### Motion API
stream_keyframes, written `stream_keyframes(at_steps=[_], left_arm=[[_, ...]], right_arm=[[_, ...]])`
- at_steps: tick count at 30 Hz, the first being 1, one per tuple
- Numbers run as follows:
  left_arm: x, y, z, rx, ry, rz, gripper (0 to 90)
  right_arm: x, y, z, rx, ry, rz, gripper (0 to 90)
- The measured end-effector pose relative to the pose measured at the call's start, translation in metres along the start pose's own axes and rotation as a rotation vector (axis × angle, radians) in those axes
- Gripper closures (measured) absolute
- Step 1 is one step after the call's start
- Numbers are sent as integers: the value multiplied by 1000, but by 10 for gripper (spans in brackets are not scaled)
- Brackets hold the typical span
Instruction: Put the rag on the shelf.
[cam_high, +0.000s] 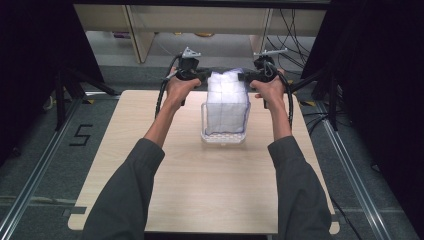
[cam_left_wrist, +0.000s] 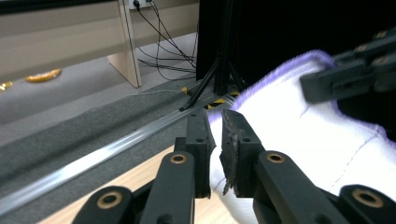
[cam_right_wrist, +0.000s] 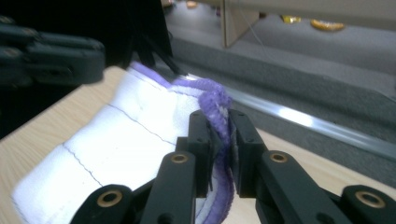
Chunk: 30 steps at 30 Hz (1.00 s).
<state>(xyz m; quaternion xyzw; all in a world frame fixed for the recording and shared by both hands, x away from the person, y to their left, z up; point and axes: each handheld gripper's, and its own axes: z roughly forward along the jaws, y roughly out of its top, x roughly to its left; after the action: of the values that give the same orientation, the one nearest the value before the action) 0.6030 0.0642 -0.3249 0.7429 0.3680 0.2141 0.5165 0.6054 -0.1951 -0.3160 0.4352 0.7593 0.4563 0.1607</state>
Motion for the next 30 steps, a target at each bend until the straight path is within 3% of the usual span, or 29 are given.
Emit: stream_keyframes(at_steps=[2, 3, 4, 5, 7, 9, 10, 13, 14, 17, 19, 20, 21, 25, 30], left_arm=[[0, -3, 2, 20, 11, 1, 805], [1, -6, 4, 20, 6, -9, 806], [1, -8, 5, 23, -1, -11, 807], [0, -10, 5, 29, -6, -13, 808], [-1, -12, 5, 47, -9, 2, 806], [-3, -13, 4, 43, -15, 3, 802], [-3, -13, 2, 42, -18, 4, 798], [-5, -13, -3, 54, -26, 10, 774], [-5, -13, -5, 57, -22, 14, 761], [-2, -13, -11, 60, -21, 4, 734], [-1, -14, -14, 80, -20, 0, 709], [0, -15, -15, 80, -24, 3, 690], [1, -15, -17, 86, -30, 3, 674], [4, -17, -22, 89, -29, -19, 599], [4, -19, -32, 101, -50, -42, 534]], right_arm=[[-3, -2, 4, 17, -18, -7, 800], [-5, -3, 6, 19, -17, -19, 800], [-4, -4, 9, 39, -18, 0, 799], [-6, -6, 12, 44, -18, -19, 793], [-5, -8, 17, 60, -21, -10, 786], [-4, -10, 22, 74, -27, 0, 786], [-4, -11, 25, 111, -34, -10, 787], [-4, -14, 33, 127, -25, -4, 791], [-10, -16, 37, 112, -28, -60, 788], [-12, -17, 37, 151, -31, -27, 765], [-14, -19, 39, 143, -38, -13, 724], [-16, -18, 38, 165, -22, -8, 665], [-15, -17, 36, 163, -39, 17, 627], [-19, -12, 25, 146, -71, 43, 600], [-20, -5, 8, 103, -78, 27, 597]])
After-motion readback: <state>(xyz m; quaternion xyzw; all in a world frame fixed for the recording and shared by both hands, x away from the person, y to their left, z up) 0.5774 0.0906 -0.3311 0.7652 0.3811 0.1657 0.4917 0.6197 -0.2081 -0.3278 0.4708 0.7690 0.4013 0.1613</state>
